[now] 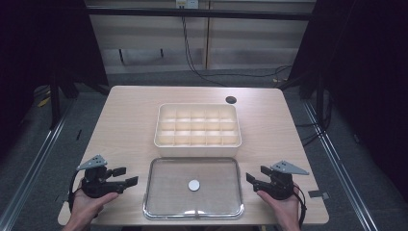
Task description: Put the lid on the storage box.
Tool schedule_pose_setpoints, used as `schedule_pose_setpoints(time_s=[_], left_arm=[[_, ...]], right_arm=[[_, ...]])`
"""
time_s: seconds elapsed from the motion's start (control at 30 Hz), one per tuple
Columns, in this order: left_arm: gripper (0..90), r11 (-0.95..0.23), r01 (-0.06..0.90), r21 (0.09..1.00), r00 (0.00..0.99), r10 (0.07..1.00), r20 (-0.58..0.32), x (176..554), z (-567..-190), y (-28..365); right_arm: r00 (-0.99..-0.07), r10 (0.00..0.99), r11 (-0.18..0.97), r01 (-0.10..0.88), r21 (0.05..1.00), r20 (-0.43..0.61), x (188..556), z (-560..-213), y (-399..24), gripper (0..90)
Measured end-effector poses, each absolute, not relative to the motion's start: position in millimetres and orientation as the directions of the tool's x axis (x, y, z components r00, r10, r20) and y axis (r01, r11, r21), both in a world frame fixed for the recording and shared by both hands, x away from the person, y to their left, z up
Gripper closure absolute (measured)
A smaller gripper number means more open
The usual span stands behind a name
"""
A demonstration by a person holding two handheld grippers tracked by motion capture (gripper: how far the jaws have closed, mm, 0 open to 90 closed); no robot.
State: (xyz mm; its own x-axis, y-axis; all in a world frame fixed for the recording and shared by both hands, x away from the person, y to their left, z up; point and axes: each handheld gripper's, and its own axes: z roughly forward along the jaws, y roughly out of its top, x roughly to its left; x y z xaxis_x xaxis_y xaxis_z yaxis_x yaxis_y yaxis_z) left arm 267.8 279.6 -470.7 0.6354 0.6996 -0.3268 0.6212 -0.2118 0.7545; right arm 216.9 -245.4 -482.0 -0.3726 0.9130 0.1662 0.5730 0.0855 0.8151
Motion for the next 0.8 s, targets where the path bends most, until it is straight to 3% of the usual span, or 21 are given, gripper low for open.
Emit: schedule_pose_setpoints(time_s=[0.3, 0.37, 0.8], left_arm=[[26.4, -0.154, 0.675, 0.722, 0.595, 0.692, -0.409, 266.4, -469.7, 285.1], [28.4, -0.2, 0.645, 0.737, 0.609, 0.718, -0.338, 264.3, -465.7, 283.1], [38.1, -0.318, 0.626, 0.712, 0.68, 0.671, -0.297, 285.3, -456.6, 256.8]], right_arm=[[-0.385, 0.897, 0.062, 0.592, 0.803, 0.215, 211.6, -476.6, -242.6, 39.3], [-0.4, 0.894, 0.086, 0.592, 0.802, 0.199, 209.3, -472.9, -237.8, 39.3], [-0.488, 0.838, 0.133, 0.62, 0.773, 0.247, 234.7, -440.3, -227.5, 44.5]])
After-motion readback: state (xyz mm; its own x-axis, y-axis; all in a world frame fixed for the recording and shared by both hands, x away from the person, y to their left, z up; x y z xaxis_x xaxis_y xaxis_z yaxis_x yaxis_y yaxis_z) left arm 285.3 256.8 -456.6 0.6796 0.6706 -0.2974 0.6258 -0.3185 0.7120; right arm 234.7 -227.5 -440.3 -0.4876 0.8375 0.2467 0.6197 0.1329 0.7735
